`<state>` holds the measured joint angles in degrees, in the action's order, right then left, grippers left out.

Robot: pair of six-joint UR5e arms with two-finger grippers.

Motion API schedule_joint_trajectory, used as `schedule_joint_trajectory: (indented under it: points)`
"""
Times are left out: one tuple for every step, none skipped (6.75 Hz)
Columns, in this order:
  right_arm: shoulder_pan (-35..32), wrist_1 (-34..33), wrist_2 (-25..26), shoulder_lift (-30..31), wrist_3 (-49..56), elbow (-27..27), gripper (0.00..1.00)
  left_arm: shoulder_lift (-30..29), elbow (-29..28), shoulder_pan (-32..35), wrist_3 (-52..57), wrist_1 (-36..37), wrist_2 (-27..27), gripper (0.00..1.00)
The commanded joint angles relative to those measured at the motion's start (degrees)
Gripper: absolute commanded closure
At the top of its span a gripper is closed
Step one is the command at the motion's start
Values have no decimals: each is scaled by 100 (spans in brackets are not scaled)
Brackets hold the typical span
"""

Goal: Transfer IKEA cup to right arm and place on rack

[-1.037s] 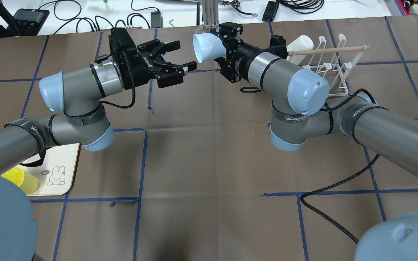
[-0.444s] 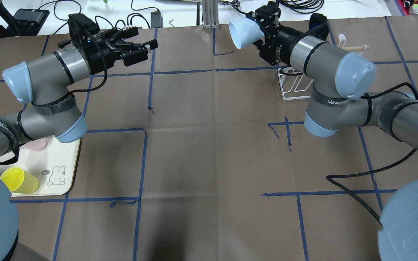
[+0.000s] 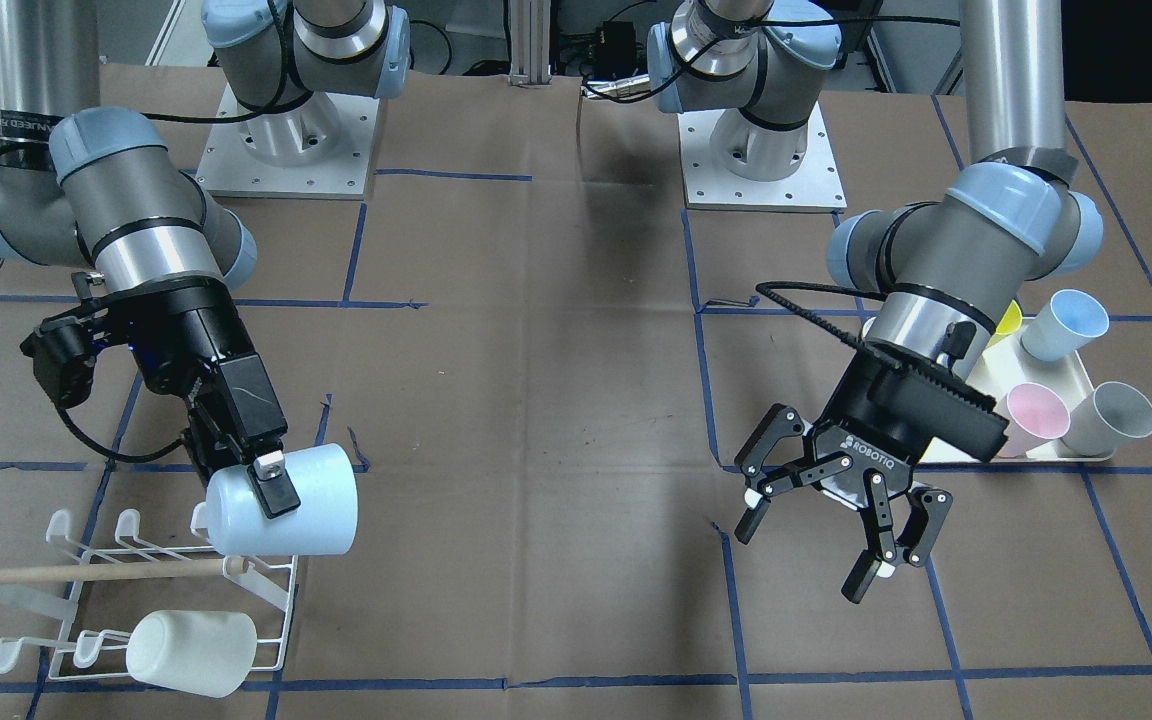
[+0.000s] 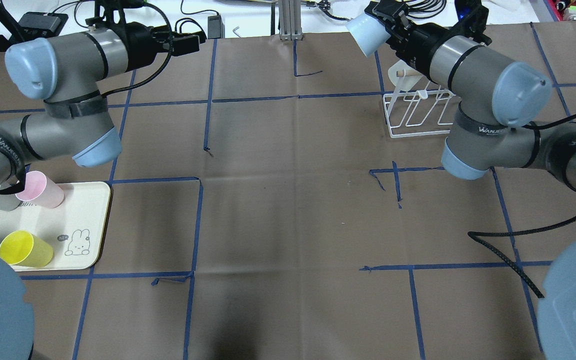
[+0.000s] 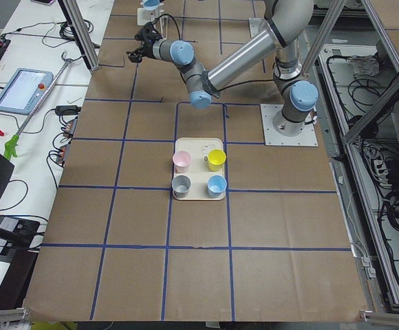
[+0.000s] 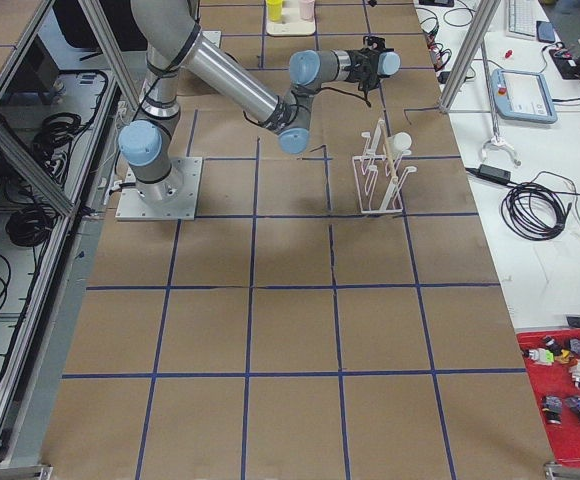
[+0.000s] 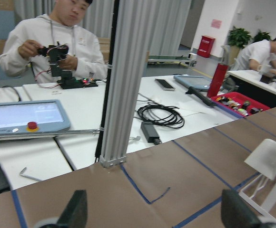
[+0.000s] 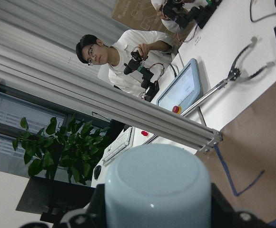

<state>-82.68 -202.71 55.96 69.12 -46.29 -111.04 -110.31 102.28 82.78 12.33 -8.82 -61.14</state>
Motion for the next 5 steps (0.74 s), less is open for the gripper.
schedule_joint_trajectory:
  points:
    - [374,4,2,-13,2107,47,76,202,-619,701,-883,-2253,-1781,0]
    - [585,12,11,-13,2890,47,76,351,-752,748,-977,-3361,-2135,0]
    - [822,73,37,-30,3646,56,76,640,-980,748,-978,-4790,-2460,0]
    - [1024,265,81,-48,4489,82,76,895,-1234,740,-987,-5971,-2499,0]
    - [1244,424,81,-74,5098,134,76,1124,-1367,670,-970,-6766,-2708,0]
